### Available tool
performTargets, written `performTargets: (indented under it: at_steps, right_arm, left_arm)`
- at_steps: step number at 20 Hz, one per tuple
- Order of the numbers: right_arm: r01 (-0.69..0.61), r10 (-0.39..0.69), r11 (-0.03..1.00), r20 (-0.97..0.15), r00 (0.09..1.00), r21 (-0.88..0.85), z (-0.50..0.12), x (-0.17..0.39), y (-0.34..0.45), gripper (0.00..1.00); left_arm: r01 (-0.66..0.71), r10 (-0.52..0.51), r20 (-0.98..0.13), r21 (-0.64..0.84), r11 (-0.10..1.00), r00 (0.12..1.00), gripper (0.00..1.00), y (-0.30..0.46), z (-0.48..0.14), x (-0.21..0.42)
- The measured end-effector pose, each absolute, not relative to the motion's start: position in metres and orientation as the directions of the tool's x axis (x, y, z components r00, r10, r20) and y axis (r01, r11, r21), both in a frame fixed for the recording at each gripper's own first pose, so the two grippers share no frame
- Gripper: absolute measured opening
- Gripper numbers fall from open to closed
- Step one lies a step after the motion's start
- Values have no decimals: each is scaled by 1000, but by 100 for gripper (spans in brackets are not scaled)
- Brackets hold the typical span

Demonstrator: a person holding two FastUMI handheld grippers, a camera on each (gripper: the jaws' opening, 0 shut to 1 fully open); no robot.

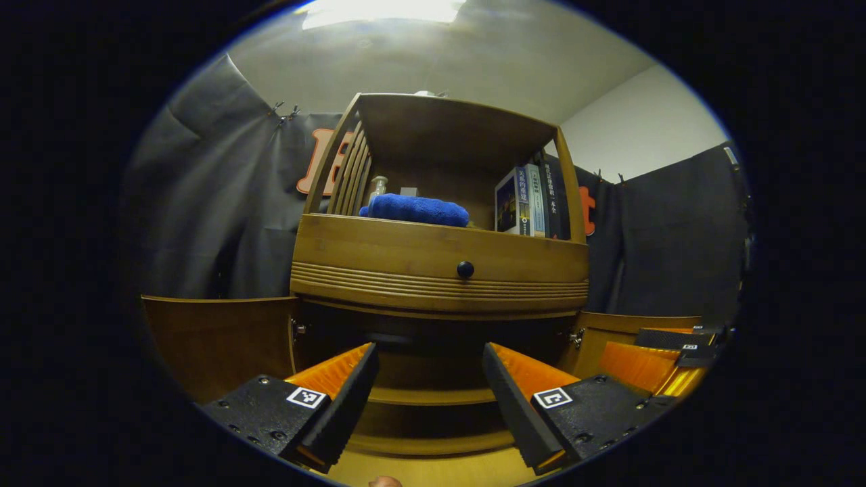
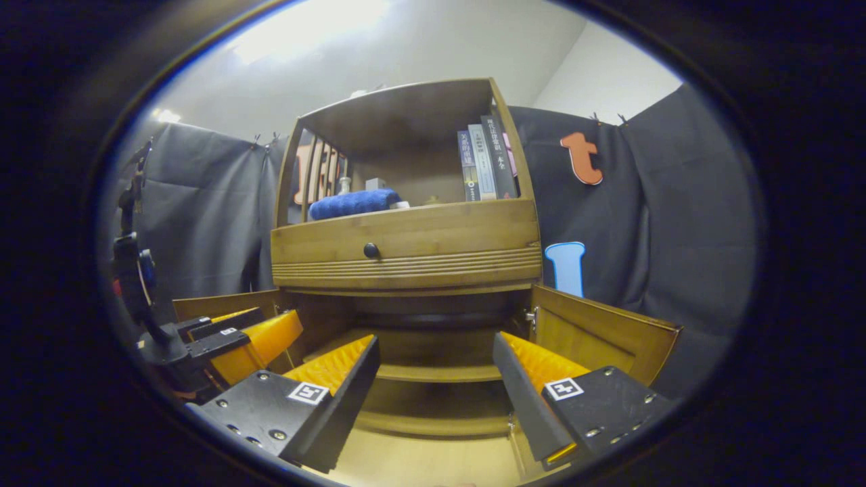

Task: Open the right door of the double-door shoe cabinet with the right hand, and open the left door with the left hand.

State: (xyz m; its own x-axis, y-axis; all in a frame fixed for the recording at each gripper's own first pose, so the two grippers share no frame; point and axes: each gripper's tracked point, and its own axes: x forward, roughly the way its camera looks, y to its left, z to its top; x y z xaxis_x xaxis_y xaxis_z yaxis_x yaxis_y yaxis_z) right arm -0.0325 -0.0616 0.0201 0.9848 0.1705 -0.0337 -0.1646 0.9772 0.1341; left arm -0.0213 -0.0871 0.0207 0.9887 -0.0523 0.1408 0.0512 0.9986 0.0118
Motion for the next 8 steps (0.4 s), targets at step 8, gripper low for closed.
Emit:
performTargets:
  at_steps: [8]
  right_arm:
    - [-131,136,985,-36,990,108,13,-45,-70,100]
  left_arm:
    - [68,-67,122,0,998,990,95,-93,12,-9]
